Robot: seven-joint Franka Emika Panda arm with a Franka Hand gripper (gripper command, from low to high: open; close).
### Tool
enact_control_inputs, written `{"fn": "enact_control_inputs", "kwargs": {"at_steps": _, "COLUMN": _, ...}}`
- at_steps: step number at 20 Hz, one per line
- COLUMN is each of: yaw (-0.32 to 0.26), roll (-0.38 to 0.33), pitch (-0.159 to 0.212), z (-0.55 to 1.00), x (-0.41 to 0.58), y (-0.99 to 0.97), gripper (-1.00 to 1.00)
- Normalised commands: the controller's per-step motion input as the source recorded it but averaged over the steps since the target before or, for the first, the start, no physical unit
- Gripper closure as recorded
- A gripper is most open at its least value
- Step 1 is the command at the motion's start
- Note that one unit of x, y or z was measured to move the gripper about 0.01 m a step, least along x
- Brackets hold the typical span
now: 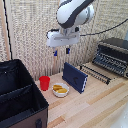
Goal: Please shift your gripper toward the book. Carefully hold the book with your gripper. Gently transport the book using your gripper to the caddy's front section. Safely let the book go into the caddy's front area.
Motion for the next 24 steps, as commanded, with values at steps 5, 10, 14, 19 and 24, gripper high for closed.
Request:
{"fn": "enact_control_inputs", "kwargs": {"at_steps": 5, "yaw": 0.000, "roll": 0.048, "pitch": 0.017, "z": -0.17, "x": 0.266, "y": -0.66, "gripper": -1.00}}
{"fn": "enact_control_inputs", "kwargs": {"at_steps": 10, "yaw": 0.000, "roll": 0.075, "pitch": 0.000, "z": -0.18, "x": 0.232, "y": -0.84, "gripper": -1.00}}
{"fn": "enact_control_inputs", "kwargs": {"at_steps": 14, "yaw": 0.019, "roll": 0.079, "pitch": 0.002, "z": -0.18, "x": 0.134, "y": -0.75, "gripper": -1.00}}
{"fn": "enact_control_inputs", "kwargs": {"at_steps": 19, "yaw": 0.022, "roll": 0.025, "pitch": 0.034, "z": -0.25, "x": 0.033, "y": -0.39, "gripper": -1.00}}
{"fn": "enact_control_inputs", "kwargs": {"at_steps": 24, "yaw": -0.013, "roll": 0.000, "pitch": 0.042, "z": -0.33, "x": 0.066, "y": -0.06, "gripper": -1.00}}
